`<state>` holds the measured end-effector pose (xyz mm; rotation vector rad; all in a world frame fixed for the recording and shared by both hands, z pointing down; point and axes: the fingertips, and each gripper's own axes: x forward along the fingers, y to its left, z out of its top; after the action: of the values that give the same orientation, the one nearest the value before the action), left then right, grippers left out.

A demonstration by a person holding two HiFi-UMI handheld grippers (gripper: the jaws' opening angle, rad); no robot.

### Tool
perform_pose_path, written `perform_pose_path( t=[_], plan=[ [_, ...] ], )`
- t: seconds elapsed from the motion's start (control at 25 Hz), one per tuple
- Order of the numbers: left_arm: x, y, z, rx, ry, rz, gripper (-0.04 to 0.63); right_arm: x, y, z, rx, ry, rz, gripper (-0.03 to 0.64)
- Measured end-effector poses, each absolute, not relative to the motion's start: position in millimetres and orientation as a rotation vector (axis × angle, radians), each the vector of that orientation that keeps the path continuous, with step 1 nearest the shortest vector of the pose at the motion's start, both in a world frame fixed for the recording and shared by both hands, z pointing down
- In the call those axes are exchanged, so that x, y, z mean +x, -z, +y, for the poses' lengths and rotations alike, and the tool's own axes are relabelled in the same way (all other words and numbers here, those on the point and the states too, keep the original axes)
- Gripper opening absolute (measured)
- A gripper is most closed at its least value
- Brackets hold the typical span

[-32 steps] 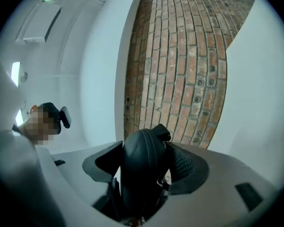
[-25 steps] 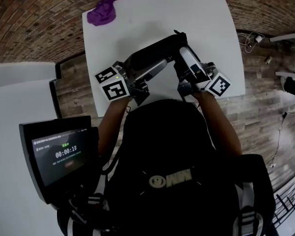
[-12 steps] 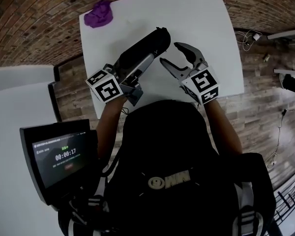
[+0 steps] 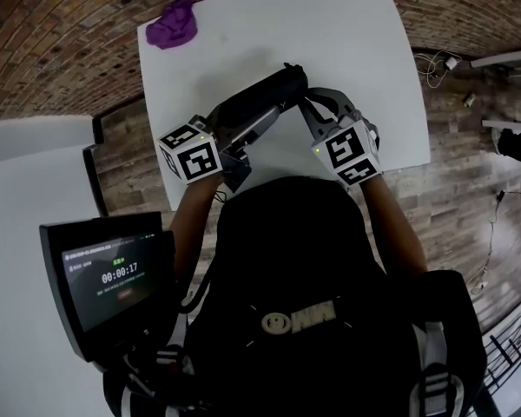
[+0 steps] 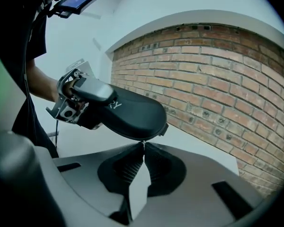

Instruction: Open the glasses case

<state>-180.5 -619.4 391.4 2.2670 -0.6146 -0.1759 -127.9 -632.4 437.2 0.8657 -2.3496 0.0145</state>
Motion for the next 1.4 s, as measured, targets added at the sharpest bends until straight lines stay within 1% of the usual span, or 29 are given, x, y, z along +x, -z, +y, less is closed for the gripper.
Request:
perform_pose_path(
  t=[0.2,0.72,1.0,1.08,1.16,1.32,1.4],
  plan=[
    [-177.5,-398.7,-613.6,2.271,0.121,-0.58,0.268,-114.4,-436.5,-640.6,0.86,0.067,-2.29,0.011],
    [-170.2,-416.1,-599.4,2.328,-0.09,-0.504,0.268,-108.9,-434.6,-642.9,0.605,0.768,-1.957,0.011],
    [-164.3,-435.0,-581.7,2.356,-0.35,-0.409,0.268,-120.3,-437.2,-625.4,0.407,1.137,-1.74,0.011],
    [-163.9,-439.6,-576.5,2.356,-0.395,-0.379,0.268,-120.6,-443.4,-618.5,0.383,1.119,-1.757,0.011],
    [-165.2,-442.8,-575.3,2.35,-0.39,-0.369,0.268,-118.0,-451.1,-616.7,0.399,1.013,-1.829,0.011],
    [-169.2,-434.2,-586.3,2.26,-0.191,-0.377,0.268,-113.9,-437.7,-628.9,0.596,0.653,-2.096,0.012],
    [-169.5,-433.6,-591.0,2.241,-0.159,-0.397,0.269,-108.0,-426.4,-633.6,0.657,0.492,-2.227,0.021]
  ],
)
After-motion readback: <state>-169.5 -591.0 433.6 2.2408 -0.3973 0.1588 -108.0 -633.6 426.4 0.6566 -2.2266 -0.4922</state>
